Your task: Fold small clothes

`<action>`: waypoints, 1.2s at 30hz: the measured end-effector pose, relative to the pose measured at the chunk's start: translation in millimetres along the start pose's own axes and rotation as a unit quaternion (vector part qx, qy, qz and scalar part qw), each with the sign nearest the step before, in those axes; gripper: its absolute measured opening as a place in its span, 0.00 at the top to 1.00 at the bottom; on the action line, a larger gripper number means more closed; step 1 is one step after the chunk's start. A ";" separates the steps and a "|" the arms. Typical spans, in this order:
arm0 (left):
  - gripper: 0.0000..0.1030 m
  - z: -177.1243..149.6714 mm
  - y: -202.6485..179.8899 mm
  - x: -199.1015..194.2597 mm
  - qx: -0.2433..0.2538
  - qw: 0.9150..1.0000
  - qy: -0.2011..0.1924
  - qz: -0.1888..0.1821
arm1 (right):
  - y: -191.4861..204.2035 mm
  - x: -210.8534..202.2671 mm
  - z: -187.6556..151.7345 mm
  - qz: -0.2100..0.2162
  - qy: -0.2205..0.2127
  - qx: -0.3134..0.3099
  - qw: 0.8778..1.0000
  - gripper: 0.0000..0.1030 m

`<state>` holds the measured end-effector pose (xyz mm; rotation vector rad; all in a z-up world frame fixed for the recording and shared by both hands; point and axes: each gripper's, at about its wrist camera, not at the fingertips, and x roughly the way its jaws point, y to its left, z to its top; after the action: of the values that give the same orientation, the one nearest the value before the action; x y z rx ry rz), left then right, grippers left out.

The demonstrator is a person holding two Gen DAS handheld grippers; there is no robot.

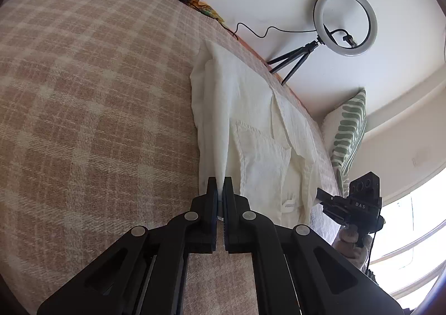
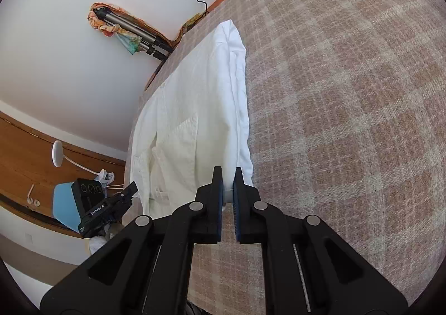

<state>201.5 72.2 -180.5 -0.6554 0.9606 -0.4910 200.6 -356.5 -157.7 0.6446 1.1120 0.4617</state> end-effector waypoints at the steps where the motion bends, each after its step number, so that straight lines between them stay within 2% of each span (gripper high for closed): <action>1: 0.98 -1.3 -0.4 -0.7 0.005 1.000 -0.003 0.003 | -2.3 0.2 -0.6 -0.004 0.001 -0.002 1.000 0.93; 3: 0.97 -1.0 -2.3 -4.6 0.015 1.000 0.001 0.009 | 6.0 -2.4 -1.5 -0.035 0.003 -0.037 0.999 0.93; 4: 0.92 0.6 -3.0 -7.9 0.018 1.000 0.009 0.017 | 12.1 -4.8 -1.4 -0.052 0.008 -0.058 0.997 0.93; 6: 0.91 4.6 -5.2 -21.1 0.030 0.999 0.004 0.029 | 25.7 -12.6 1.3 -0.074 0.017 -0.095 0.993 0.88; 8: 0.91 12.2 -11.4 -36.4 0.046 0.998 -0.020 0.038 | 39.5 -28.8 7.6 -0.098 0.001 -0.133 0.986 0.72; 10: 0.91 26.0 -23.2 -44.3 0.074 0.995 -0.041 0.048 | 54.3 -45.6 19.2 -0.094 -0.039 -0.165 0.981 0.66; 13: 0.91 51.0 -41.0 -39.7 0.098 0.992 -0.064 0.050 | 71.2 -47.9 50.6 -0.082 -0.068 -0.174 0.979 0.65; 16: 0.91 72.1 -63.4 -18.3 0.139 0.985 -0.076 0.072 | 87.0 -30.1 76.5 -0.092 -0.080 -0.203 0.972 0.65; 19: 0.91 87.5 -79.2 9.5 0.175 0.977 -0.073 0.102 | 97.9 -1.0 93.0 -0.110 -0.065 -0.226 0.966 0.65; 22: 0.91 99.2 -80.0 34.4 0.175 0.976 -0.058 0.113 | 107.7 29.7 99.7 -0.129 -0.053 -0.253 0.957 0.65; 26: 0.91 102.0 -77.3 60.2 0.199 0.968 -0.040 0.147 | 112.9 62.1 103.0 -0.161 -0.038 -0.285 0.944 0.65; 30: 0.91 103.2 -65.1 76.8 0.203 0.962 -0.035 0.181 | 108.8 84.5 106.1 -0.181 -0.020 -0.297 0.937 0.65; 33: 0.91 101.6 -52.4 85.3 0.194 0.961 -0.034 0.195 | 102.8 95.1 107.0 -0.193 -0.012 -0.299 0.934 0.65; 36: 0.91 99.6 -36.8 90.8 0.172 0.965 -0.034 0.194 | 94.4 106.0 108.9 -0.204 -0.003 -0.296 0.933 0.65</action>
<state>328.8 16.3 -167.1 -0.1614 0.8845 -0.2726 339.4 -246.4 -132.4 -0.1178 0.9973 0.4037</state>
